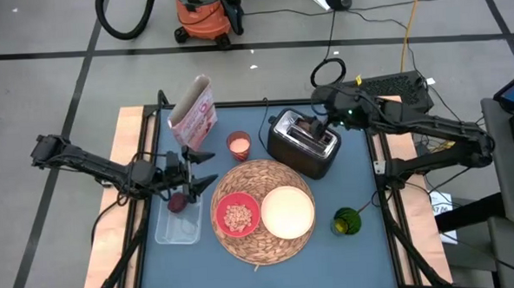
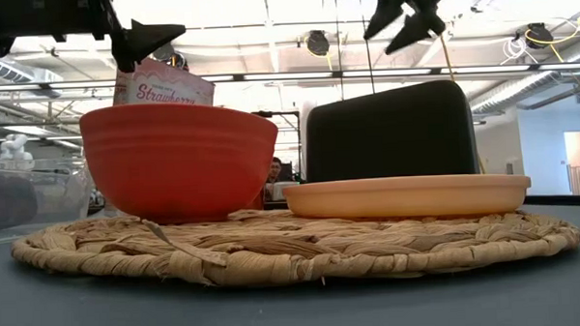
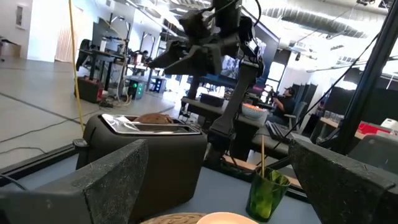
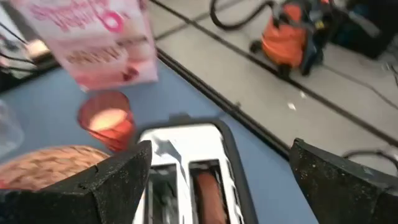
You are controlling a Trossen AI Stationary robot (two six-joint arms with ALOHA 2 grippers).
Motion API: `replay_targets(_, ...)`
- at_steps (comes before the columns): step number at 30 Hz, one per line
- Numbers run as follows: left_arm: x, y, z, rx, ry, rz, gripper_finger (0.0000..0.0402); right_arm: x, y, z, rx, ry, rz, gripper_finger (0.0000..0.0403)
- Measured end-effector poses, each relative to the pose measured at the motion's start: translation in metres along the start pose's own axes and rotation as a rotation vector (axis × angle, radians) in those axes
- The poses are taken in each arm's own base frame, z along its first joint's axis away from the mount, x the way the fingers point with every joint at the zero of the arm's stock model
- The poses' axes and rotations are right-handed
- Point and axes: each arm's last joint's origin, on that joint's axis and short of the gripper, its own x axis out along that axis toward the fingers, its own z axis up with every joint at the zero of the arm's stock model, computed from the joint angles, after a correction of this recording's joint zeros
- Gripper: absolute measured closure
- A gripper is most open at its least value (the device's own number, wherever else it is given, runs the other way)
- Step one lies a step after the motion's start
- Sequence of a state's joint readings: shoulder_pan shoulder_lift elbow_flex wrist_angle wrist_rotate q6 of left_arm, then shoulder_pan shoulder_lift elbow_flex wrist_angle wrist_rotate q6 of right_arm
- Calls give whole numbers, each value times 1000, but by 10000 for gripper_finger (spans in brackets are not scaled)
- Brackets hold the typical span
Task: Arrange a breakfast setting
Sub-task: Put the bagel from the toaster to the white plate
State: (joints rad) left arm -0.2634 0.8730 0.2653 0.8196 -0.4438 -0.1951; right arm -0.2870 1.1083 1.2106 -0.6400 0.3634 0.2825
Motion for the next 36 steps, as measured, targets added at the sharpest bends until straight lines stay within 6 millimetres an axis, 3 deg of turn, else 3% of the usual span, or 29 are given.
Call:
replay_targets(8,0,0,0,1,0,1,9,4,-5,-13,14,139,13,75)
replay_targets(15,0,0,0,1,0,2,9,19,-5,-39,-45,239,50,121)
replay_targets(24,0,0,0,1,0,2,9,37,-4,-59,-86,219,59,171)
replay_targets(36,0,0,0,0,0,2,9,43,-4,-69,-94,237,57,225)
